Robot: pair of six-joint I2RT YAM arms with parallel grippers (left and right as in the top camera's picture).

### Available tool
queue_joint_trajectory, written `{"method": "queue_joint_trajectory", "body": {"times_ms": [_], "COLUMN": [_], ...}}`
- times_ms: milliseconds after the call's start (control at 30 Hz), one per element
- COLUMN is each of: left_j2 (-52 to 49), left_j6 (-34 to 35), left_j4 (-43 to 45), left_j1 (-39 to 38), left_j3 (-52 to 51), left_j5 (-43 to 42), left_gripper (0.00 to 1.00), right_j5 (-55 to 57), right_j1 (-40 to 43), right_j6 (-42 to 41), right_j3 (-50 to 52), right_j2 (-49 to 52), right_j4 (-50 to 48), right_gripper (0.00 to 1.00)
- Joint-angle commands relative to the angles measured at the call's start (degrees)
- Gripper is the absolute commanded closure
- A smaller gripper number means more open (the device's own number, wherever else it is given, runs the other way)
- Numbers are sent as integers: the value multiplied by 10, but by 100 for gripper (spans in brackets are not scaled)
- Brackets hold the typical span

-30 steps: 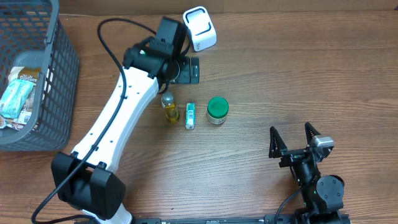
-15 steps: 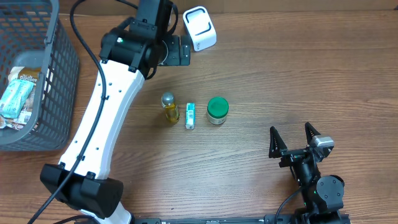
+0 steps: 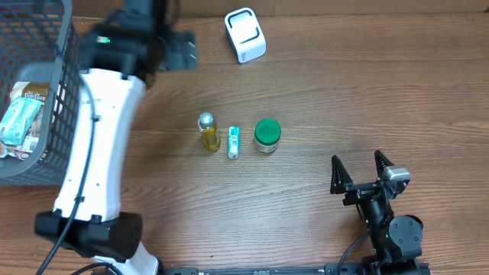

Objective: Scan the item barcode
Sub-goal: 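Open the left gripper and move it back over the basket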

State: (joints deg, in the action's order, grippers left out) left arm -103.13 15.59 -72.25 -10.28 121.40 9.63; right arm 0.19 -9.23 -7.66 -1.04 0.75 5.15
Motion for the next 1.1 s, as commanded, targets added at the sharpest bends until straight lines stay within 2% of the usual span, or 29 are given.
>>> {"method": "queue_joint_trajectory", "body": {"times_ms": [0, 167, 300, 467, 600, 833, 1067], "left_j2": [2, 2, 2, 1, 0, -7, -7], "left_j6": [-48, -144, -187, -224, -298, -300, -286], "left_j4": [-2, 25, 8, -28, 7, 111, 211], "left_j1": [55, 131, 189, 268, 331, 404, 446], "left_j3": [100, 167, 168, 155, 114, -27, -173], "left_j5": [50, 90, 135, 132, 87, 17, 5], "left_gripper": [0, 0, 0, 0, 0, 1, 0], "right_j5": [-3, -3, -3, -3, -3, -3, -3], "right_j1": [1, 1, 1, 1, 1, 1, 1], "right_j6": [0, 0, 0, 0, 0, 0, 0], "right_j3": [6, 6, 6, 6, 6, 6, 6], "right_j2": [-1, -1, -1, -1, -1, -1, -1], "right_j4": [-3, -3, -3, -3, -3, -3, -3], "right_gripper": [0, 0, 0, 0, 0, 0, 0]}}
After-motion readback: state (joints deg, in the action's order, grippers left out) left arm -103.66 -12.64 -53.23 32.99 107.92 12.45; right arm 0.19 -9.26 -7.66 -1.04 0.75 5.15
